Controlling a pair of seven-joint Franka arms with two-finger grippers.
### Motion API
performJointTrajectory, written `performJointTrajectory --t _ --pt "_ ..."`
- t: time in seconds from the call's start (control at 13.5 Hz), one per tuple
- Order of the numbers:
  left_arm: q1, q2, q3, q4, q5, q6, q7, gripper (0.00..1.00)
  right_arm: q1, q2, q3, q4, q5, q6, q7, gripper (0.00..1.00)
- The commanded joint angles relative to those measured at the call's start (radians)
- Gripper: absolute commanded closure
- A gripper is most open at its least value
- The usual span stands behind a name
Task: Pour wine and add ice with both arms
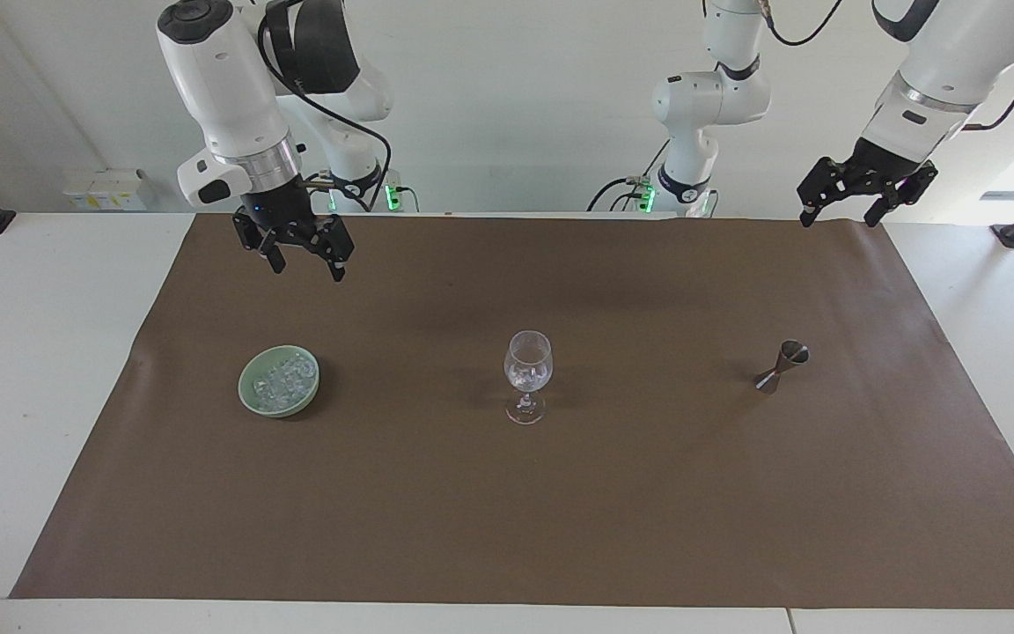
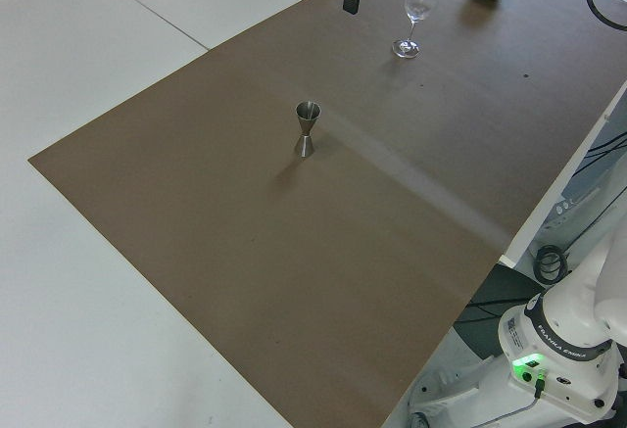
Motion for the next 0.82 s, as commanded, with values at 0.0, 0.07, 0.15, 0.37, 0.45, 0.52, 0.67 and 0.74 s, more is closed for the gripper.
performJointTrajectory --t 0.0,0.07,0.15,0.37,0.45,0.52,0.67,0.74 --pt "0.013 -0.027 -0.009 -0.027 0.006 -0.006 0.001 0.0 -0.012 0.024 -0.031 0.096 -0.014 -0.078 -0.099 0.0" --pt "0.012 -0.027 -0.009 -0.027 0.006 -0.006 0.001 0.0 -0.012 0.024 -0.033 0.113 -0.014 -0.101 -0.115 0.0" --pt "0.012 -0.027 -0.009 -0.027 0.006 -0.006 0.001 0.0 -0.012 0.024 -0.034 0.133 -0.011 -0.131 -0.12 0.0" --pt "0.012 -0.027 -0.009 -0.027 0.006 -0.006 0.001 0.0 0.065 0.027 -0.097 0.135 -0.012 -0.13 -0.12 0.0" --pt "0.012 -0.027 -0.009 -0.027 0.006 -0.006 0.001 0.0 0.11 0.028 -0.152 0.135 -0.008 -0.129 -0.12 0.0" --pt "0.013 -0.028 -0.009 -0.027 0.006 -0.006 0.001 0.0 0.131 0.028 -0.187 0.135 0.001 -0.127 -0.12 0.0" --pt "0.012 -0.027 -0.009 -0.027 0.006 -0.006 0.001 0.0 0.135 0.021 -0.188 0.118 0.003 -0.139 -0.12 0.0" --pt "0.012 -0.027 -0.009 -0.027 0.006 -0.006 0.001 0.0 0.147 0.008 -0.189 0.097 0.003 -0.141 -0.124 0.0"
